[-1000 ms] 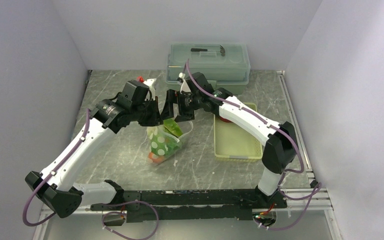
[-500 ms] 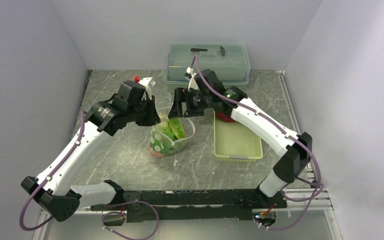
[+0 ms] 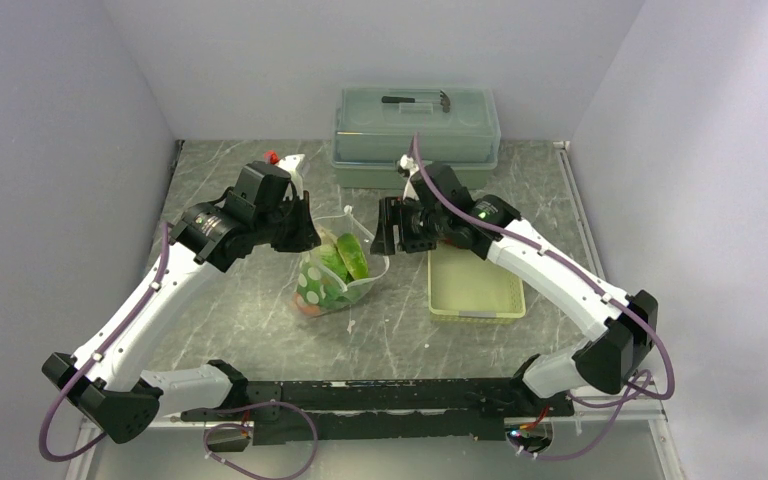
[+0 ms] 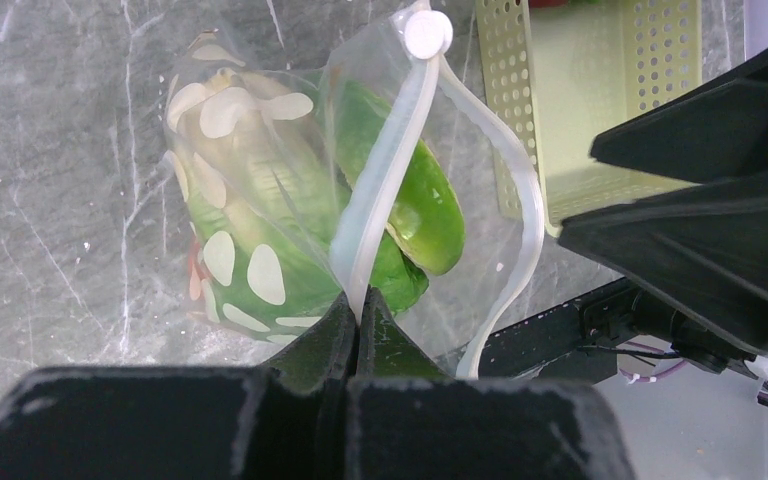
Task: Place the food in the zip-top bag and seal the zipper
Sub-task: Adjust the zipper food storage bag at the center of the board.
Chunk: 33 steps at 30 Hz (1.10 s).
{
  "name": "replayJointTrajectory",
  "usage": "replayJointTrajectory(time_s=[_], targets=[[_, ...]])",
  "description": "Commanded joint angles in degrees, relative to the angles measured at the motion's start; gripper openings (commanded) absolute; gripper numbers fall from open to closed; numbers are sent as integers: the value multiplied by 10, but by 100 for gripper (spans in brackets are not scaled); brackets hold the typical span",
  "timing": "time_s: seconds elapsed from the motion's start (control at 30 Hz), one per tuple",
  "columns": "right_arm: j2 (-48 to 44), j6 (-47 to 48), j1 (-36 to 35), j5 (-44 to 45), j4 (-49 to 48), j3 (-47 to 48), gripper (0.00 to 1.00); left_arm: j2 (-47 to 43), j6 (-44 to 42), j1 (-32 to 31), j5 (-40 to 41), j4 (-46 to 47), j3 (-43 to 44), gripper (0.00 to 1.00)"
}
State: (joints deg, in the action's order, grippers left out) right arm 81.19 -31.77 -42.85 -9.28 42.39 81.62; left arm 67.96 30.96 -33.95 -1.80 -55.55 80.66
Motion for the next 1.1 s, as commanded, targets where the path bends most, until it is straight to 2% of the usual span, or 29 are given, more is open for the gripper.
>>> replayJointTrajectory(time_s=[0.0,0.37,0.7,0.77,0.8,0.83,0.87,1.07], targets=[[-18,-6,-2,9,-30,-51,66,-14,4,1,3,21,28,0],[2,-28,-2,-23,-81,-85,48,-13,5,1,-7,18,33,0],[34,-31,-2,-36,-104,-80,38,-17,8,1,-5,7,40,0],[39,-30,-2,-37,-104,-79,29,-19,8,1,-6,7,40,0],[40,-30,-2,-37,-104,-77,19,-19,7,1,-5,7,40,0],[40,-30,-2,-36,-103,-76,3,-20,7,1,-5,7,40,0],[36,-31,-2,-31,-101,-74,0,-20,7,1,-3,7,39,0],[21,-8,-2,-1,-61,-32,0,-21,7,1,10,3,30,0]])
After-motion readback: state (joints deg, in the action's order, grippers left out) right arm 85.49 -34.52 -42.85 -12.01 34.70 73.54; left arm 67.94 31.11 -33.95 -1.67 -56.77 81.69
